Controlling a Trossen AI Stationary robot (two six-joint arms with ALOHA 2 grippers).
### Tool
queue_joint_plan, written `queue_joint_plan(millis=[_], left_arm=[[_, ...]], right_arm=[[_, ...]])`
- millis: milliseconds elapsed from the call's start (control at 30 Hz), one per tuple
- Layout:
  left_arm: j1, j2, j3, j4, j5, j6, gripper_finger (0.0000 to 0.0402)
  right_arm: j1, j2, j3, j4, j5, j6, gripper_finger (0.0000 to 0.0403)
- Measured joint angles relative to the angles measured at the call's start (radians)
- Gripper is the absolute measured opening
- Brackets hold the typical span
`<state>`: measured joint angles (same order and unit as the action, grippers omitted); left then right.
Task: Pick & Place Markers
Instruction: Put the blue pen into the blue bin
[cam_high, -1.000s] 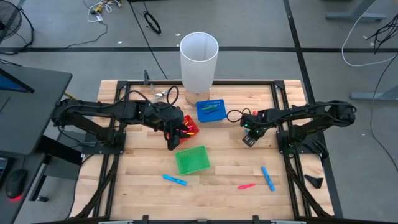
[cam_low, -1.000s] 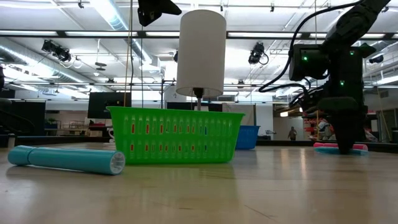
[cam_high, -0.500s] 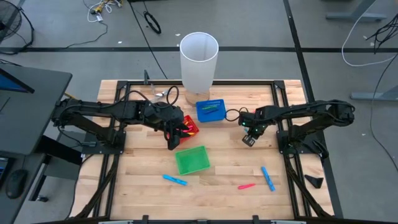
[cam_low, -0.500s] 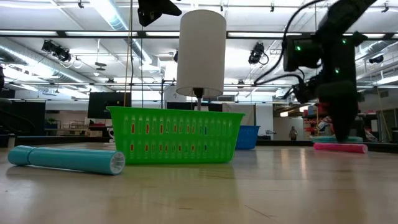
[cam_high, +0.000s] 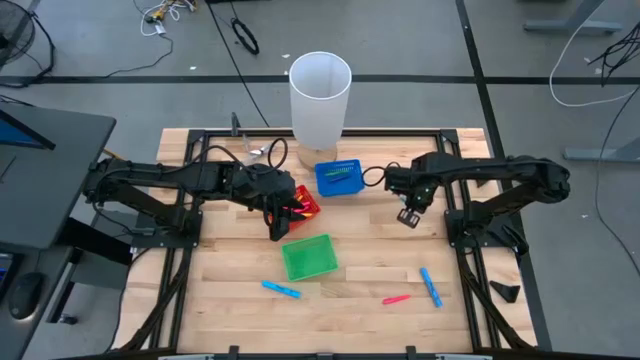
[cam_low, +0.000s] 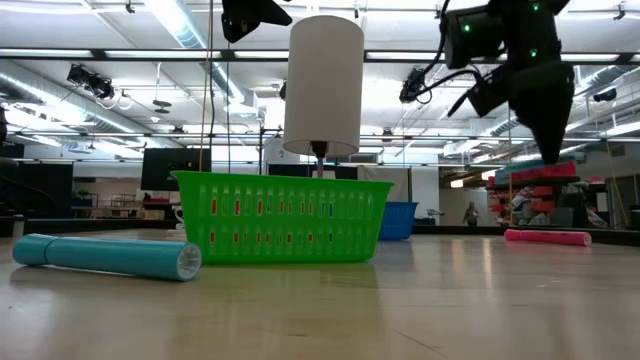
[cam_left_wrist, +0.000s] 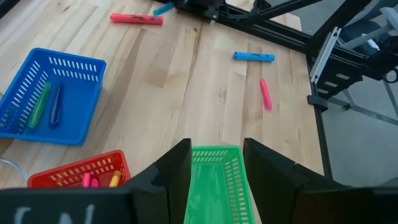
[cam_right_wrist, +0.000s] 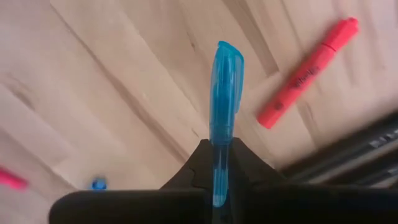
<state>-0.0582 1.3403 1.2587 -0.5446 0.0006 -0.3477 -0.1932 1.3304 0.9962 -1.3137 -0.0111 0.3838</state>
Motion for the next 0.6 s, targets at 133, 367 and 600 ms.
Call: queue_joint_plan(millis=[133, 367, 600], left_arm=[[0.0, 0.0, 0.0, 0.0, 0.0, 0.0, 0.0151], [0.0, 0.0, 0.0, 0.0, 0.0, -0.001, 0.0151], [-0.001, 0.0, 0.0, 0.0, 0.001, -0.001, 0.0151]], right_arm=[[0.0, -0.001, 0.054, -0.074, 0.001, -0.023, 0.0012], [0.0, -0.001, 0.066, -0.089, 0.003, -0.031, 0.0012], [0.0, 0.015, 0.068, -0.074, 0.003, -0.096, 0.0012]])
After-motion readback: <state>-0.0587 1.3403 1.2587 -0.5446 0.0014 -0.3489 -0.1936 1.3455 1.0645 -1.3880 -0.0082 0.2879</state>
